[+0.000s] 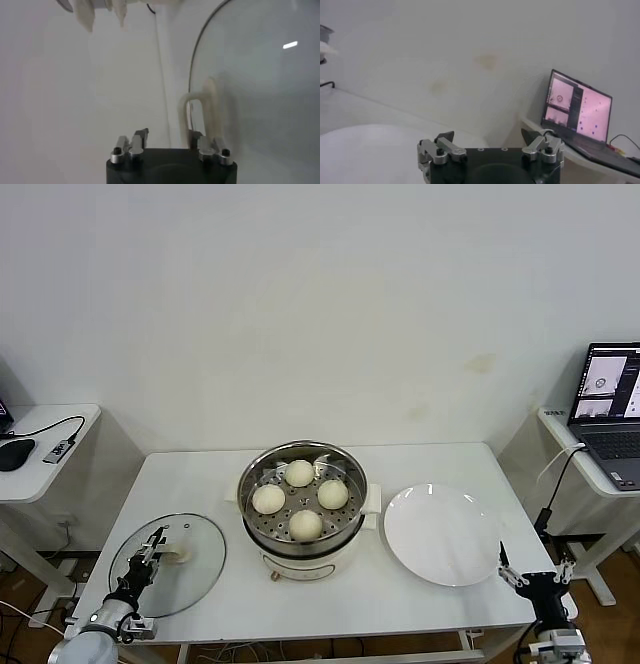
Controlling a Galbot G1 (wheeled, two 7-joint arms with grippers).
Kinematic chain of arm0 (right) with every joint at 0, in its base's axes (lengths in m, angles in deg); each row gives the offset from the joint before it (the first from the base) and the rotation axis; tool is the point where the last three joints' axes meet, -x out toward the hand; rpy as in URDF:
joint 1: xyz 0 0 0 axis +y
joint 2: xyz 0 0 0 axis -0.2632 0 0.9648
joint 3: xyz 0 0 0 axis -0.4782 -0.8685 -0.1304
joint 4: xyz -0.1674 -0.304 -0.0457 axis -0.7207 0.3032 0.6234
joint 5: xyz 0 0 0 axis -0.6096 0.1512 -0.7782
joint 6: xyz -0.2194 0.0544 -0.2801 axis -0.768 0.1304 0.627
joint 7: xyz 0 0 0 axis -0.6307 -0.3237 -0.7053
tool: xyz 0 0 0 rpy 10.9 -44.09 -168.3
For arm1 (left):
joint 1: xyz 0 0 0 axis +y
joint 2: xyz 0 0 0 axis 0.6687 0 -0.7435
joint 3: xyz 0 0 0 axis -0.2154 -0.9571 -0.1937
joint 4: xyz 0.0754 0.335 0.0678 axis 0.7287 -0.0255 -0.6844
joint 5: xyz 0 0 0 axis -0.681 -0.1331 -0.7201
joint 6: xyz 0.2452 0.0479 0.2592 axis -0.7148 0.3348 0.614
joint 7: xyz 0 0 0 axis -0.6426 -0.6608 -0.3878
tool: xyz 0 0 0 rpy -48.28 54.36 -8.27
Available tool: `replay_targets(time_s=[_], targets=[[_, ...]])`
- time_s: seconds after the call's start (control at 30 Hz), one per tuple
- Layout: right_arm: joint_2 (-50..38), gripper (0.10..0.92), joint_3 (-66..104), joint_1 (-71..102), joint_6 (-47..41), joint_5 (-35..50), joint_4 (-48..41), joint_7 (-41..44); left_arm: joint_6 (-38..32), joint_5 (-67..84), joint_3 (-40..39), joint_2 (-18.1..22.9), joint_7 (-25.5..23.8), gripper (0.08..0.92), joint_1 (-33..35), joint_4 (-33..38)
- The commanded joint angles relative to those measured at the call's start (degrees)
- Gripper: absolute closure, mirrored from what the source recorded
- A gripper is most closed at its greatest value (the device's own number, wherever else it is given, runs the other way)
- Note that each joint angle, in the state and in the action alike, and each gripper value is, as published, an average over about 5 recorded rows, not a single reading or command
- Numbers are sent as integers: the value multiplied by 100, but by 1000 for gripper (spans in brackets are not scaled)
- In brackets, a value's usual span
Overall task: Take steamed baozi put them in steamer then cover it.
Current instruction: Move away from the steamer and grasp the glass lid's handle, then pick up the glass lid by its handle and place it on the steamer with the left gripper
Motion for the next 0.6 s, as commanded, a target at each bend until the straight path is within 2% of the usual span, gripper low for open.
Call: replay_targets(time_s=[0.03,0.17,0.27,0.47,0.6], targets=[[10,203,-13,25,-7,-11,39,14,-13,75,14,-8,230,649,-5,-119],[20,203,-30,30,-28,-2,80,27,18,130,120,-17,383,753,161,204],[27,203,-50,22,-34,-33,98,37,193,162,287,-17,372,837,479,722],[-2,203,-78,31,-54,-95,144,59,751,588,738,-63,175,864,1234,1958],[-12,203,-100,42,-68,-100,166,72,1138,1151,993,-234,-142,864,1541,2631]])
